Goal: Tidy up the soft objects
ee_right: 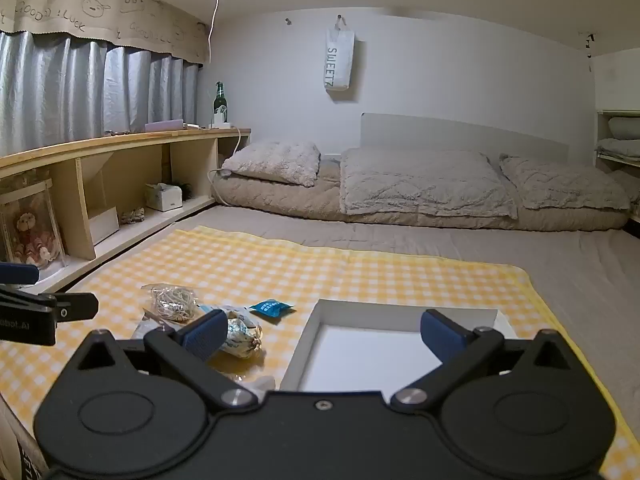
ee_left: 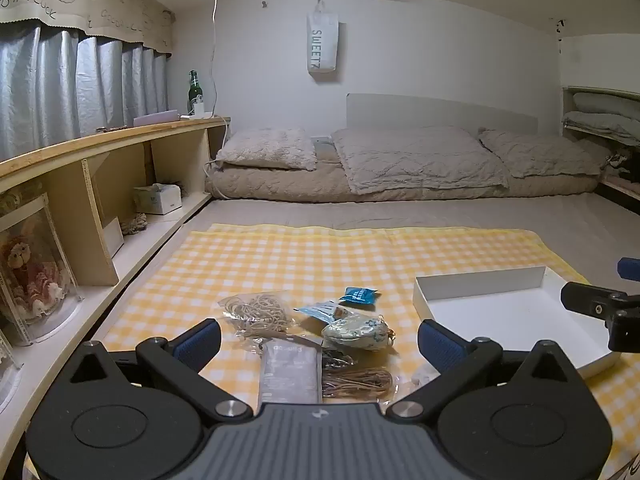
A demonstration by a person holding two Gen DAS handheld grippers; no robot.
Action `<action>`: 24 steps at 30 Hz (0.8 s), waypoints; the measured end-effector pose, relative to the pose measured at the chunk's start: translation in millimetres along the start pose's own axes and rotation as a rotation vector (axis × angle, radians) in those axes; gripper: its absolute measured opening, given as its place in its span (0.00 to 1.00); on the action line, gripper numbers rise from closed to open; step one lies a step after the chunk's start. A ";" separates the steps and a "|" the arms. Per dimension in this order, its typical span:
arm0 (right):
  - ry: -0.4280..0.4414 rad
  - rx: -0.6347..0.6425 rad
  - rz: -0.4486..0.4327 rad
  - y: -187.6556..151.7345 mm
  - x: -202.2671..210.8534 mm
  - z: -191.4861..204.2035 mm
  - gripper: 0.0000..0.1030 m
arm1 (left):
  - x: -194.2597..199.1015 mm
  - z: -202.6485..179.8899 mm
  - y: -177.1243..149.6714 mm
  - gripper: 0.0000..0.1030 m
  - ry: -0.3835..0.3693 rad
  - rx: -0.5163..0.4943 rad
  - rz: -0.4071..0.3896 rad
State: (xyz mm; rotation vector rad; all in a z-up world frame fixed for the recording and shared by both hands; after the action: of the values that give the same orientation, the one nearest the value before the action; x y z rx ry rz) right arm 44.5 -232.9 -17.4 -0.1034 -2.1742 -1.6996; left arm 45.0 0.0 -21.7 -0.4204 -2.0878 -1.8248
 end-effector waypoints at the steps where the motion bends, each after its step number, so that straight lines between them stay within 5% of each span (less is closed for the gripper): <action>1: 0.001 0.000 0.000 0.0 -0.3 0.3 1.00 | 0.0 0.0 0.0 1.00 0.000 0.000 0.000; 24: -0.002 0.000 0.006 2.4 -3.6 3.8 1.00 | 0.0 0.0 0.0 1.00 -0.001 0.002 0.001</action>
State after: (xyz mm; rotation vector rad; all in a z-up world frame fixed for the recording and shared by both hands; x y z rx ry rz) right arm 47.6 -228.0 -17.1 -0.1116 -2.1728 -1.6966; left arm 45.0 0.0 -21.7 -0.4212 -2.0899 -1.8217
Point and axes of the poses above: each gripper's, at about its wrist camera, not at the fingertips, and x roughly against the way its jaws point, z to its left, y to its top, the point moved 5 cm from there along -x, roughly the way its jaws point, and after that the axes turned 12 degrees about x, right-handed, at the moved point
